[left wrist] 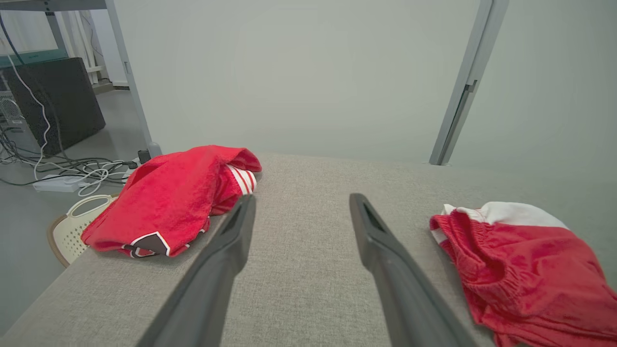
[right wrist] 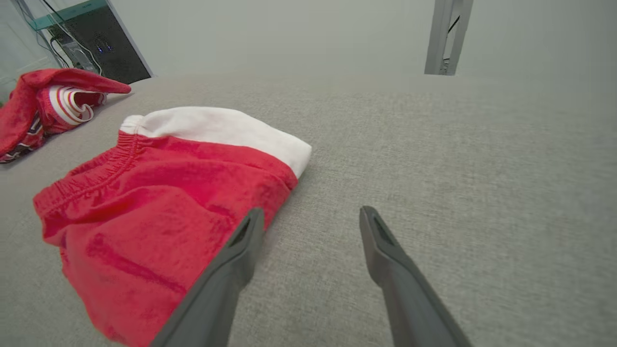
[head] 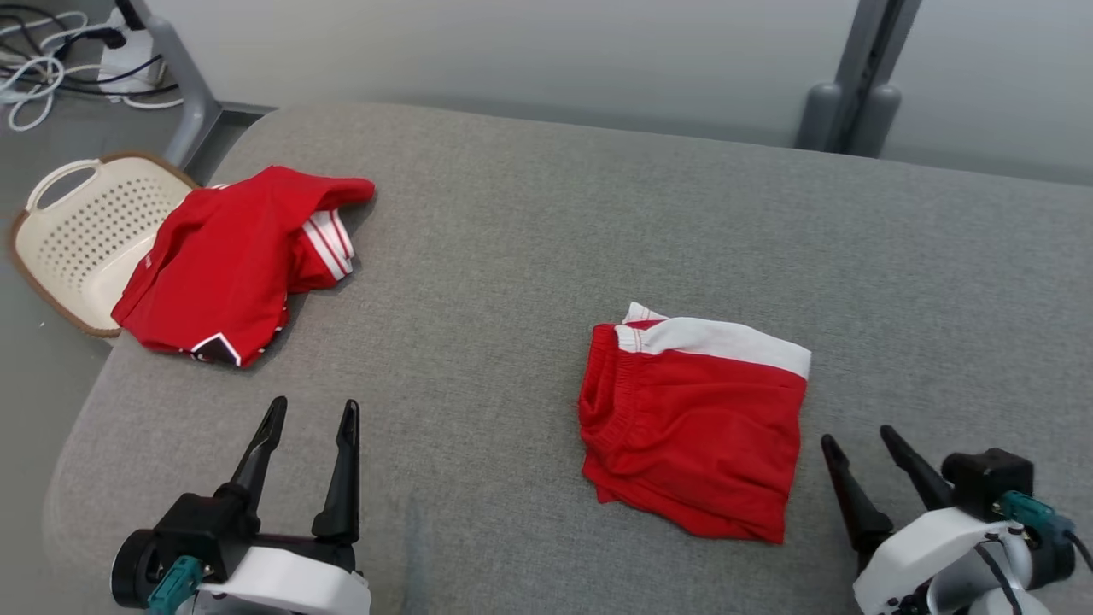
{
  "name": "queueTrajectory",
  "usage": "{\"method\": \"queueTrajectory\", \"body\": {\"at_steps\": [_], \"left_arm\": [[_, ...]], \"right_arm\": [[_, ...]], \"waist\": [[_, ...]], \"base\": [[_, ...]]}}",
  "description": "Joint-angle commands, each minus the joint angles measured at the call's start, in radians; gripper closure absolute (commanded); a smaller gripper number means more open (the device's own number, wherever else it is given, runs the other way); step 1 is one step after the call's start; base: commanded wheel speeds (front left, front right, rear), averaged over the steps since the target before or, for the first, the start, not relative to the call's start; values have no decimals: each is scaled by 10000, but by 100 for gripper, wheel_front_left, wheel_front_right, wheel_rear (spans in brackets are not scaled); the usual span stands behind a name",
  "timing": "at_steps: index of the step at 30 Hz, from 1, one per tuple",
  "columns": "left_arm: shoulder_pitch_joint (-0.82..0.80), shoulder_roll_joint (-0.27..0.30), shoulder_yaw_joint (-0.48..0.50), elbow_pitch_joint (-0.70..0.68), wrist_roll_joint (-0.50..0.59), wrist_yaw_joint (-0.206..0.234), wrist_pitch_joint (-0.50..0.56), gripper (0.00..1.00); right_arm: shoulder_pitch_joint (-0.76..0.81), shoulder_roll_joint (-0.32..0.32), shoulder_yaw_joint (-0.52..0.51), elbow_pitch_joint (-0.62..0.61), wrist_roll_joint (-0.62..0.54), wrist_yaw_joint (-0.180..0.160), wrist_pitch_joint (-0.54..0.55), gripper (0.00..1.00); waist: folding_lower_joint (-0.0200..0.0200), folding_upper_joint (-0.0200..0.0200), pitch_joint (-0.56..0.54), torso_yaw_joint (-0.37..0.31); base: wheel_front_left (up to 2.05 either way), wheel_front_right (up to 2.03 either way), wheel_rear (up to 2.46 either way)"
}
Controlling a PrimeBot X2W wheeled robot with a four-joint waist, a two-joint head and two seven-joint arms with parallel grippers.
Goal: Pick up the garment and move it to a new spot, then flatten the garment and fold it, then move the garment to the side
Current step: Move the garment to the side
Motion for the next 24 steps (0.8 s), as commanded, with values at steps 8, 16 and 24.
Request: {"method": "queueTrajectory", "body": {"at_steps": [8,16,24], "left_arm": [[-728,-346,46,532,48,-335,-275,0],[-772,-413,300,519,170,-379,-360,0],[-561,-334,566,259,323,-394,-365,0]], "right_arm": [[-964,116,1123,1797,822,1,366,0],[-1318,39,1848,2429,1950,1,1090,100],[-1924,-694,2746,1671,2083,-2,932,100]], "waist": [[0,-1,597,870],[0,-1,536,721],[0,-1,524,-519]], "base": [[0,0,0],[0,0,0],[0,0,0]]}}
